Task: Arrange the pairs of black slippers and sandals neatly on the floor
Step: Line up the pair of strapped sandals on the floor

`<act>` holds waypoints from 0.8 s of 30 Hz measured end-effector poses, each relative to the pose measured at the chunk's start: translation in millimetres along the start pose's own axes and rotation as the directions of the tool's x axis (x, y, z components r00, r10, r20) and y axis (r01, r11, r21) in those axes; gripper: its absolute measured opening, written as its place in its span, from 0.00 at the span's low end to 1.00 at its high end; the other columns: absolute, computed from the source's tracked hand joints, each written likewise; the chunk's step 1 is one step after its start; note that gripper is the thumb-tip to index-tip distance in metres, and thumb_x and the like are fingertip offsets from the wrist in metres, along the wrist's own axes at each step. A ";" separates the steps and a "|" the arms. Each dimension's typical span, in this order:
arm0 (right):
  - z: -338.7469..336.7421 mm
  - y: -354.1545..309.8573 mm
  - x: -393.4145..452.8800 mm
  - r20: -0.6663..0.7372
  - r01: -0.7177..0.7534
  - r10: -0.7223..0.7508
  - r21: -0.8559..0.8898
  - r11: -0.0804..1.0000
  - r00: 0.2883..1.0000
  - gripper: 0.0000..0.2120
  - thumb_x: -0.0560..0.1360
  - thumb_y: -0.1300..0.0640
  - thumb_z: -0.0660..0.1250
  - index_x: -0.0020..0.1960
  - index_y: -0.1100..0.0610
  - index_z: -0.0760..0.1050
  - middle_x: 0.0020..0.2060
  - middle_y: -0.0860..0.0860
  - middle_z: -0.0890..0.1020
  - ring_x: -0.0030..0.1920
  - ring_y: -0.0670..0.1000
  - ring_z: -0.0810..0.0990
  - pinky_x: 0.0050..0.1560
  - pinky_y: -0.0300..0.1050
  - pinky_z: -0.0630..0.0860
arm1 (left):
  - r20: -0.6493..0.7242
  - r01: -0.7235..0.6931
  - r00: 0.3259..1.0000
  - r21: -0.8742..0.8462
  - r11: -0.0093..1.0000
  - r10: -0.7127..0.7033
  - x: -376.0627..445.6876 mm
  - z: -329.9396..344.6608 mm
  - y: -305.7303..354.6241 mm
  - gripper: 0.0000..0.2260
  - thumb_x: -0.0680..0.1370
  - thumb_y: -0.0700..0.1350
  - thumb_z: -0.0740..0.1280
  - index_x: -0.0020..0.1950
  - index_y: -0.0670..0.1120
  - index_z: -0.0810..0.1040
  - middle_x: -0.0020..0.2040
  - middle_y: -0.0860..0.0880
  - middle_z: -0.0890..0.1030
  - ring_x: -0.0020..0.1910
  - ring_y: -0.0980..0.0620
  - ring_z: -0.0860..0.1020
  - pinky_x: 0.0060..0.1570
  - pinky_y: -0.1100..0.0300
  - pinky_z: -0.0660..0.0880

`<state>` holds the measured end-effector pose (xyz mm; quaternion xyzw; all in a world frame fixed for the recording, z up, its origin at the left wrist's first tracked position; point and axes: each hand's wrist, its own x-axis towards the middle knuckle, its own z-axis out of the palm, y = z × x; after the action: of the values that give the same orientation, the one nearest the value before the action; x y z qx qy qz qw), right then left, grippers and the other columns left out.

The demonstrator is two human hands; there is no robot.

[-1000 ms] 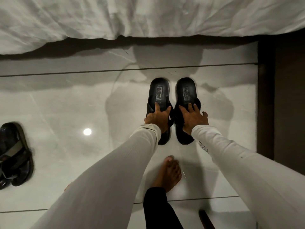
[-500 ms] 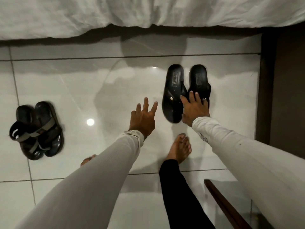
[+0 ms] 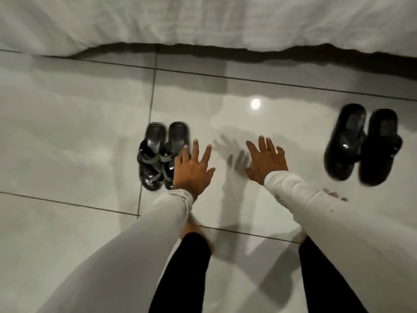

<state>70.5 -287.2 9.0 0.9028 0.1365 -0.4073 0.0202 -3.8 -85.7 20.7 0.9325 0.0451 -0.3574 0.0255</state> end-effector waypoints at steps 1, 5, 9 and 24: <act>2.8 -26.6 5.7 0.012 0.020 -0.021 0.009 1.000 1.000 0.40 0.75 0.44 0.67 0.80 0.48 0.48 0.80 0.58 0.48 0.80 0.59 0.46 0.77 0.60 0.52 | -0.007 0.020 1.000 0.004 1.000 -0.020 -4.0 4.6 -27.7 0.33 0.82 0.62 0.54 0.84 0.55 0.46 0.84 0.42 0.48 0.82 0.36 0.55 0.74 0.40 0.62; 21.5 -120.4 32.3 0.092 0.148 -0.159 0.115 0.982 0.983 0.45 0.72 0.50 0.73 0.79 0.49 0.49 0.80 0.59 0.48 0.80 0.61 0.48 0.76 0.58 0.57 | -0.014 0.049 0.999 0.067 0.997 -0.048 -2.3 23.3 -131.5 0.37 0.79 0.62 0.61 0.84 0.53 0.51 0.83 0.40 0.55 0.75 0.37 0.68 0.68 0.42 0.70; 53.4 -188.5 60.0 0.054 0.317 -0.321 0.078 0.945 0.946 0.50 0.67 0.52 0.75 0.80 0.54 0.48 0.79 0.61 0.51 0.79 0.61 0.49 0.76 0.58 0.58 | 0.113 0.133 0.983 0.121 0.984 -0.146 22.5 42.9 -189.4 0.44 0.76 0.59 0.69 0.84 0.54 0.46 0.84 0.41 0.50 0.73 0.34 0.69 0.63 0.39 0.73; 82.6 -212.7 125.2 0.077 0.278 -0.269 -0.161 0.947 0.960 0.45 0.74 0.53 0.70 0.81 0.53 0.46 0.80 0.57 0.42 0.80 0.56 0.40 0.76 0.66 0.47 | 0.175 0.126 0.976 0.029 0.992 -0.130 109.2 70.3 -187.7 0.42 0.78 0.48 0.71 0.83 0.57 0.46 0.82 0.33 0.42 0.63 0.32 0.77 0.57 0.43 0.77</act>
<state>33.3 -65.9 -123.0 0.8589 0.2940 -0.4170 0.0444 11.2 102.6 -107.6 0.8924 0.0994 -0.4401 -0.0019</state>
